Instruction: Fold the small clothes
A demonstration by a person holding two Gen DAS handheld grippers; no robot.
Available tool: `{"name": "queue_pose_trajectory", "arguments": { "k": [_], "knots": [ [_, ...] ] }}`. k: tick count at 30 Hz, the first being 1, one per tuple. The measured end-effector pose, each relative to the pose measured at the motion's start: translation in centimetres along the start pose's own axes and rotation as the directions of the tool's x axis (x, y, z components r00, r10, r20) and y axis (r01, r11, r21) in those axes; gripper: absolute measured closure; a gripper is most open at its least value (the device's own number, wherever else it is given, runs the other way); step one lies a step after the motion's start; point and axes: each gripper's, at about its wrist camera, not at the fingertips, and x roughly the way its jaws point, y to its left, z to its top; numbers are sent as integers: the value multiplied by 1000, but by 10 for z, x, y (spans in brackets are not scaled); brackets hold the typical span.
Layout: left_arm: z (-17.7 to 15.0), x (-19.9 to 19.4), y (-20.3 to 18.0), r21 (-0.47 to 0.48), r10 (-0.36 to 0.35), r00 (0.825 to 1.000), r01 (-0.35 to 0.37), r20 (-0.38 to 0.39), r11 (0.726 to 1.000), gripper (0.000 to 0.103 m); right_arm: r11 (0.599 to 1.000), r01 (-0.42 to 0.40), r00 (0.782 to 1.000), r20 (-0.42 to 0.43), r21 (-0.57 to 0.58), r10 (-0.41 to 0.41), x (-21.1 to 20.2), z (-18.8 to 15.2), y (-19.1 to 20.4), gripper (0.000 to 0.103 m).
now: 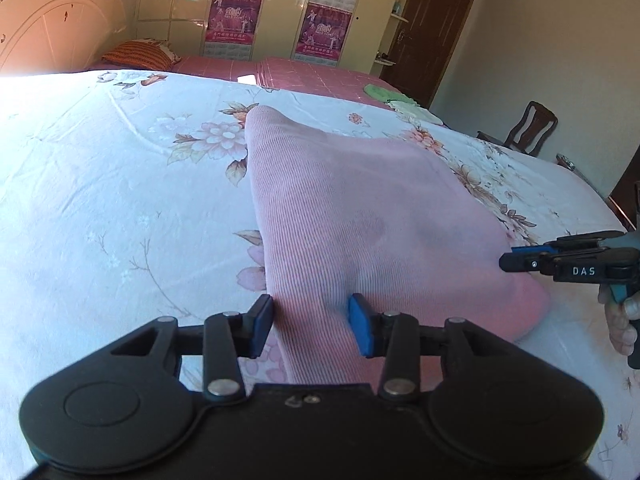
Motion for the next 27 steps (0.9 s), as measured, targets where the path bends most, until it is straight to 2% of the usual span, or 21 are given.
{"name": "queue_pose_trajectory", "arguments": {
  "k": [2,4,6,8,9,10,13,15,17,18,19,20,21,22,23,24,25,27],
  "knots": [
    [-8,-13,-2,-2,21,1000,-21,13,1000,64,1000,-15,999,41,-21,16,-22,-1,9,85],
    [-17,-22,-1,-20,37,999,-37,8,999,64,998,-45,998,46,-37,47,-35,-8,14,85],
    [-27,-24,2,-45,46,999,-47,-15,998,63,997,-49,998,23,-58,50,-38,-18,16,85],
    [-35,-19,2,-56,55,997,-57,-46,997,61,996,-6,1000,-20,-85,4,-30,-29,13,85],
    [-38,-19,0,-49,65,997,-67,-43,997,60,997,11,999,-44,-73,-14,-24,-34,8,85],
    [-38,-19,-3,-44,80,996,-82,-44,996,60,999,-5,999,-46,-32,4,-23,-35,2,85],
    [-36,-25,-12,-53,113,993,-115,-38,992,63,999,-9,1000,-21,31,10,-33,-33,-1,85],
    [-38,-33,-20,-53,121,992,-122,-27,991,63,999,38,999,-14,20,-38,-40,-35,4,85],
    [-43,-44,-32,-48,131,991,-132,-14,990,62,980,194,981,-21,-55,-195,-46,-41,12,85],
    [-45,-50,-39,-45,138,990,-138,-7,989,60,970,234,972,-18,-71,-236,-52,-45,14,85],
    [-47,-59,-48,-42,147,989,-146,5,988,50,974,221,975,-13,-47,-222,-61,-48,12,85],
    [-49,-67,-56,-36,152,988,-151,23,988,31,980,200,980,-6,-11,-200,-70,-51,10,85],
    [-52,-74,-66,-27,168,985,-167,48,986,19,983,181,983,6,37,-182,-83,-54,7,85],
    [-55,-82,-78,-19,205,975,-204,83,979,0,982,180,983,22,63,-182,-93,-58,8,72],
    [-58,-89,-88,-10,234,965,-234,119,972,0,978,191,980,44,86,-195,-103,-61,10,18],
    [-60,-94,-97,9,249,959,-252,133,968,0,972,208,970,101,110,-219,-116,-66,13,1],
    [-62,-98,-107,34,246,960,-252,132,967,0,969,216,963,137,123,-232,-125,-71,17,0],
    [-62,-106,-121,57,219,967,-228,129,972,0,971,194,966,146,142,-214,-138,-77,23,0]
  ]
}}
